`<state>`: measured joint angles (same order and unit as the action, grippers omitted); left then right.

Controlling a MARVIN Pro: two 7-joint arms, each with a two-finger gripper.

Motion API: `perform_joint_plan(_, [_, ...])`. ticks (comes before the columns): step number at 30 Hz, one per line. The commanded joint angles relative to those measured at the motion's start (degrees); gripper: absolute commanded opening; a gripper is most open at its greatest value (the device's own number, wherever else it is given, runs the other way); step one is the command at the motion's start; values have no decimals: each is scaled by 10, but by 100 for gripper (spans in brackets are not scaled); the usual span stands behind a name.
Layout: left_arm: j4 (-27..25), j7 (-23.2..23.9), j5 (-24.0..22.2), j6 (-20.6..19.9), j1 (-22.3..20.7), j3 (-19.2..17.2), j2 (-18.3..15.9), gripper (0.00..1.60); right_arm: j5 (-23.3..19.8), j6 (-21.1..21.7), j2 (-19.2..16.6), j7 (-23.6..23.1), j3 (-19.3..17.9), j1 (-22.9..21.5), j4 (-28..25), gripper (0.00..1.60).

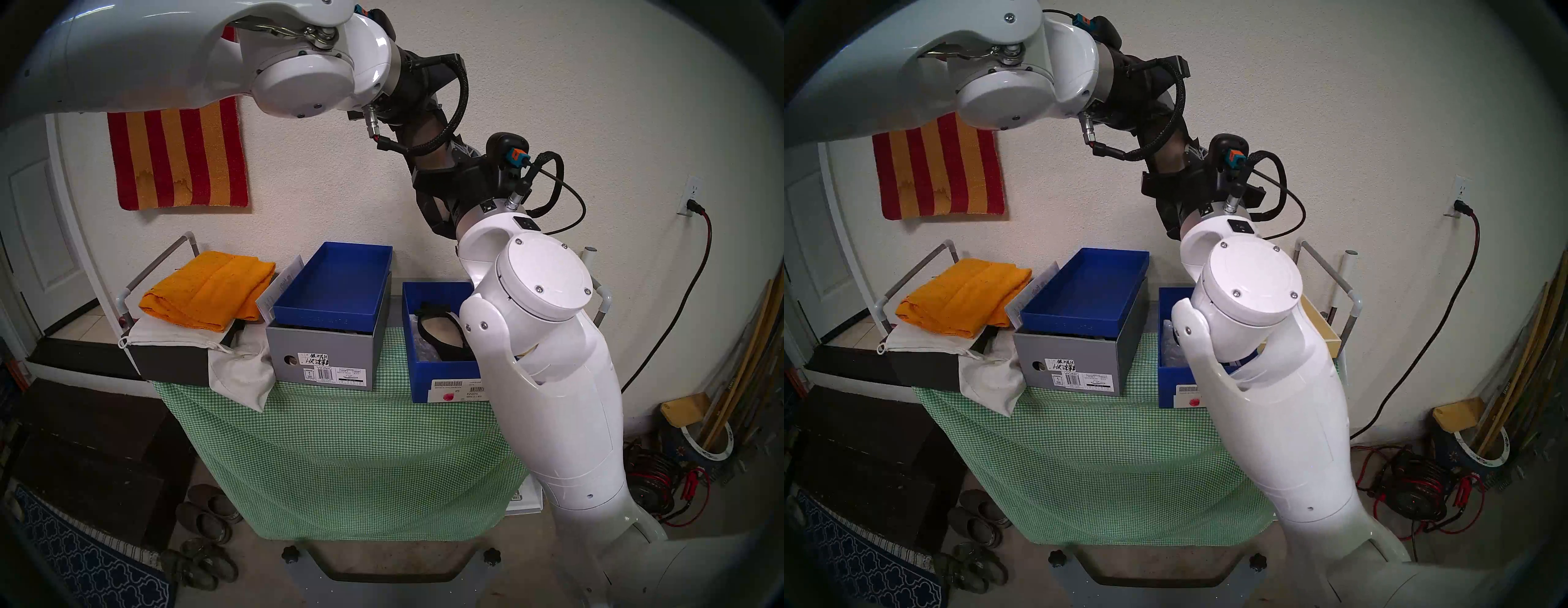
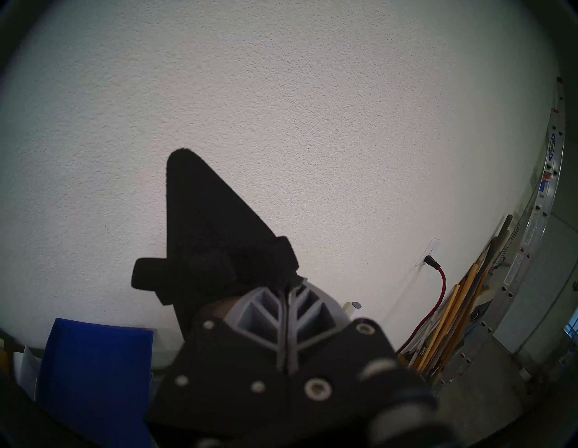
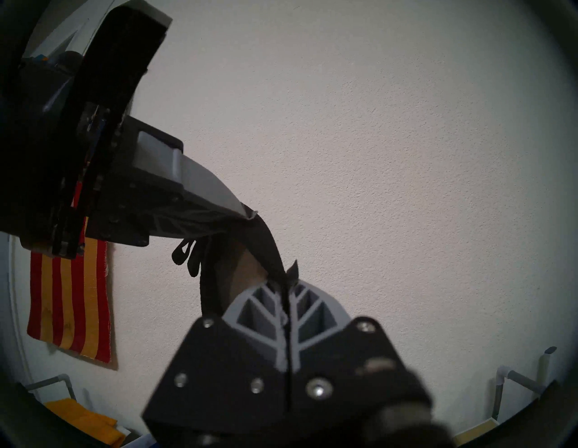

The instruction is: Put shoes into shoe box

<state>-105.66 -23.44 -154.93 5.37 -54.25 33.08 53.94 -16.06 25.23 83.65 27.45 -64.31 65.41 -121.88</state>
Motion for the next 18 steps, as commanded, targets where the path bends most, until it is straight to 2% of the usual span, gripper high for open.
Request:
perform_joint_plan(1, [19, 45, -42, -72, -2, -5, -6, 160, 11, -22, 20, 29, -1, 10, 12, 0])
perform_joint_plan(2, [17, 56, -48, -72, -3, 1, 2, 160, 12, -25, 21, 33, -1, 8, 15, 0])
perform_joint_plan(3, [20, 43, -37, -95, -10, 9, 20, 160, 13, -29, 22, 35, -3, 6, 19, 0])
perform_joint_plan(4, [21, 43, -46, -97, -7, 12, 30, 160, 14, -29, 22, 35, -3, 5, 21, 0])
perform_joint_plan(8, [31, 67, -58, -142, -2, 15, 34, 160, 17, -33, 22, 41, -5, 7, 24, 0])
perform_joint_plan(14, [44, 108, -68, -212, -18, 32, 22, 160, 39, -60, 45, 72, -7, -11, 45, 0])
perform_joint_plan(18, [54, 119, -72, -254, -30, 38, 3, 160, 54, -55, 59, 99, -4, -21, 57, 0])
